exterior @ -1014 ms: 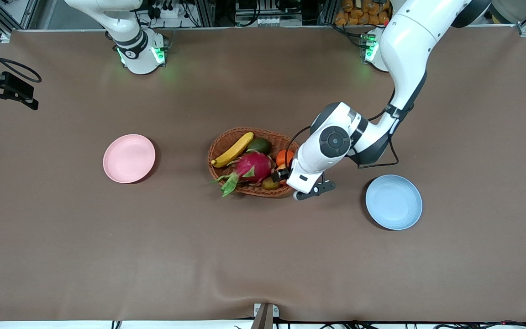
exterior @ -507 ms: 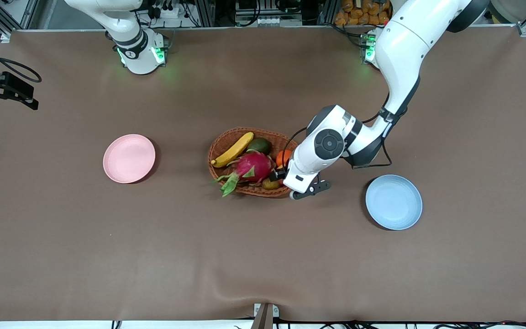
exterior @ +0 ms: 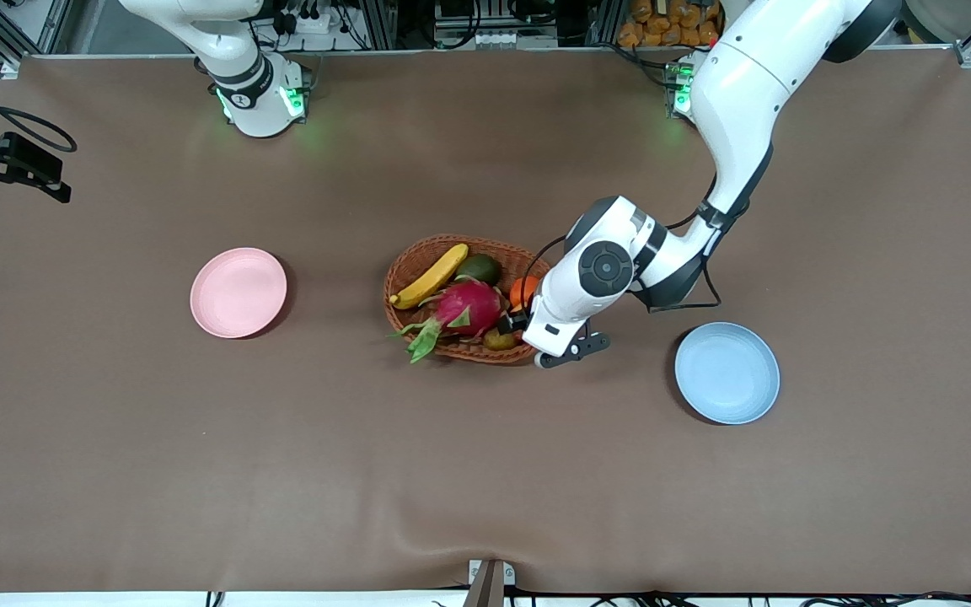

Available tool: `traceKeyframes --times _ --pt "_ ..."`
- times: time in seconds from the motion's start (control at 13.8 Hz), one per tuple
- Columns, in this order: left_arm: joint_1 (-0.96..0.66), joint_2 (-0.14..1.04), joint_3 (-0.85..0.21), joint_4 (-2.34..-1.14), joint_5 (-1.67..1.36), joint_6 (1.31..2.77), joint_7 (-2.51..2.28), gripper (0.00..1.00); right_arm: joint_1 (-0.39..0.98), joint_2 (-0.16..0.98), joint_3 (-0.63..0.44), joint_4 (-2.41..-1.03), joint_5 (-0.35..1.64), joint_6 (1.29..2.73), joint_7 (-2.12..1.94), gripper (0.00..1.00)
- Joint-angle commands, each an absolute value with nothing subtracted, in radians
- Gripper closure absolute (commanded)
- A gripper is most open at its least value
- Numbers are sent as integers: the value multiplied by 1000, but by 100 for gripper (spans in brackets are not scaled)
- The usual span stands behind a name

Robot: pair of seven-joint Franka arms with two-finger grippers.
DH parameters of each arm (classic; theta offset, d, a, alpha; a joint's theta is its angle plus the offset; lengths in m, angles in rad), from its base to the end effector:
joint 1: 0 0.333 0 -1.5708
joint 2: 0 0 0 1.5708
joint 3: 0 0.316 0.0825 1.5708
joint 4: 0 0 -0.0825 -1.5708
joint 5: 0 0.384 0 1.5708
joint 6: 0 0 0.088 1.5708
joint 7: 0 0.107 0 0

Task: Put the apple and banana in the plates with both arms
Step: 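Lower the left gripper and close it on the red apple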

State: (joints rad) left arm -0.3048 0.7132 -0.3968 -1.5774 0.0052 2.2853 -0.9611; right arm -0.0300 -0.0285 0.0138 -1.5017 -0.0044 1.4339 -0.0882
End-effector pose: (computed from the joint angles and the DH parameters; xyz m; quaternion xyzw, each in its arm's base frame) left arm 0.5637 -0.4217 0.2501 0.9768 0.1729 -0.0766 0.1009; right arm 0.5312 -0.0090 0.6604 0.9992 0.0357 -0.0197 0.0013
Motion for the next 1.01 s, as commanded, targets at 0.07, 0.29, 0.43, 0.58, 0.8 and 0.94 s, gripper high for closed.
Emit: traceKeyframes --times 0.07,0.29,0.43,0.58,0.8,0.94 --pt "-322 722 -387 -1578 6 2316 -979 0 -32 -18 17 -1480 -8 1419 -75 0" --pt "-322 729 -387 -1577 5 2322 -979 18 -32 -18 17 -1479 -8 1417 -75 0" --pt "-322 730 -387 -1577 5 2322 -983 49 -32 -18 17 -1479 -8 1417 -75 0" --pt "-321 727 -387 -1577 6 2321 -988 97 -32 -18 17 -1479 -8 1417 -75 0" --pt "-314 710 -385 -1575 6 2304 -989 100 -32 -18 17 -1479 -8 1417 -75 0" --pt "-304 672 -387 -1571 6 2254 -991 100 -32 -18 17 -1480 -8 1416 -75 0"
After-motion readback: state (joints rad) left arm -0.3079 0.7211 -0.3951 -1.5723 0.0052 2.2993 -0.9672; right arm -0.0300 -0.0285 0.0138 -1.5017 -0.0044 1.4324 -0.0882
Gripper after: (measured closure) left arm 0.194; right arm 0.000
